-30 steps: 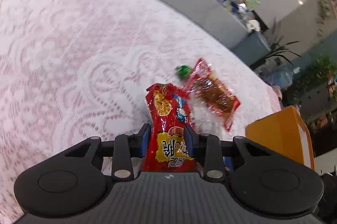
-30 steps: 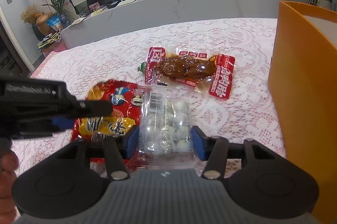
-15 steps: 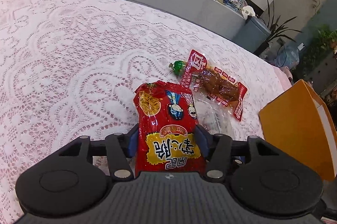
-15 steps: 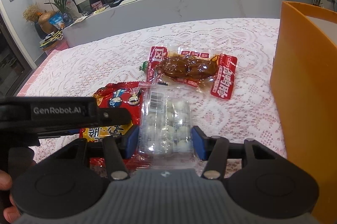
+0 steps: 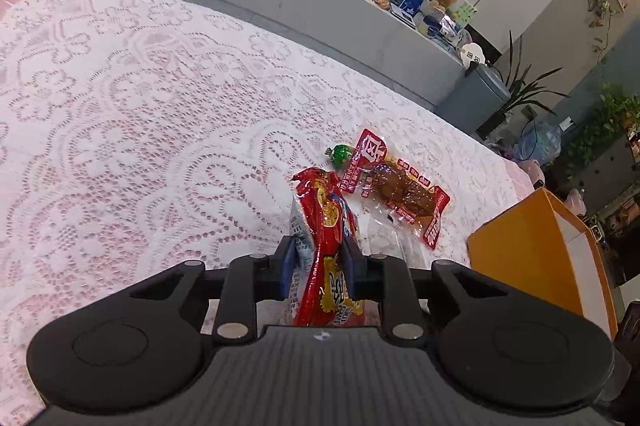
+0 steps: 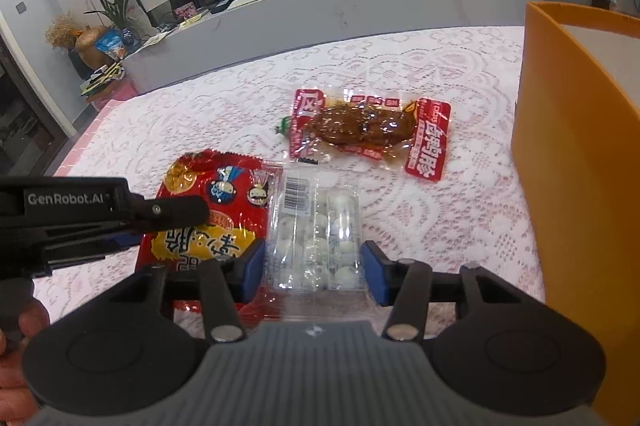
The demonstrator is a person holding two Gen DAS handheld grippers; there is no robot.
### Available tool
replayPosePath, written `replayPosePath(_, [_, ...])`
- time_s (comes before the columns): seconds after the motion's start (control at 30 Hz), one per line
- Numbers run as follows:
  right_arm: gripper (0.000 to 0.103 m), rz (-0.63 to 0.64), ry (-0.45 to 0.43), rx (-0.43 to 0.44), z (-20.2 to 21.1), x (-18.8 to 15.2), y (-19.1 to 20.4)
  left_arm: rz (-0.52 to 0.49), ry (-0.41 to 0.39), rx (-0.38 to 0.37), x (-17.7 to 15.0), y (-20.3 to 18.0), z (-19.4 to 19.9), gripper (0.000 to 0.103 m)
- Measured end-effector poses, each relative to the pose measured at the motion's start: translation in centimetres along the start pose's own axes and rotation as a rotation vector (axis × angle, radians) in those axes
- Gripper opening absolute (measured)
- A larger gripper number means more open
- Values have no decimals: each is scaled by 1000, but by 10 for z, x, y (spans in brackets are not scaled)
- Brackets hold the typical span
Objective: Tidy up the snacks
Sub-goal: 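Lift both held bags and carry them toward the orange box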
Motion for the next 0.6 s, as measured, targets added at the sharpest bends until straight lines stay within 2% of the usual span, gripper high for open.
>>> replayPosePath(0.33, [50,-4,-12,12,41,-16,4,-28,-18,15,-20,-5,36,23])
replayPosePath(0.6, [50,11,-36,6,77,-30,5,-122,-28,47,-38,-24,64,23])
Point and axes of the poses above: each gripper's, at about its wrist camera, not at the fingertips, and z roughly against the way its jaws point, y to its left, x to its top, the point moved 1 cm from there along -z, roughly the way its jaws point, and after that the axes turned 6 degrees about y, right-handed, at the moved point
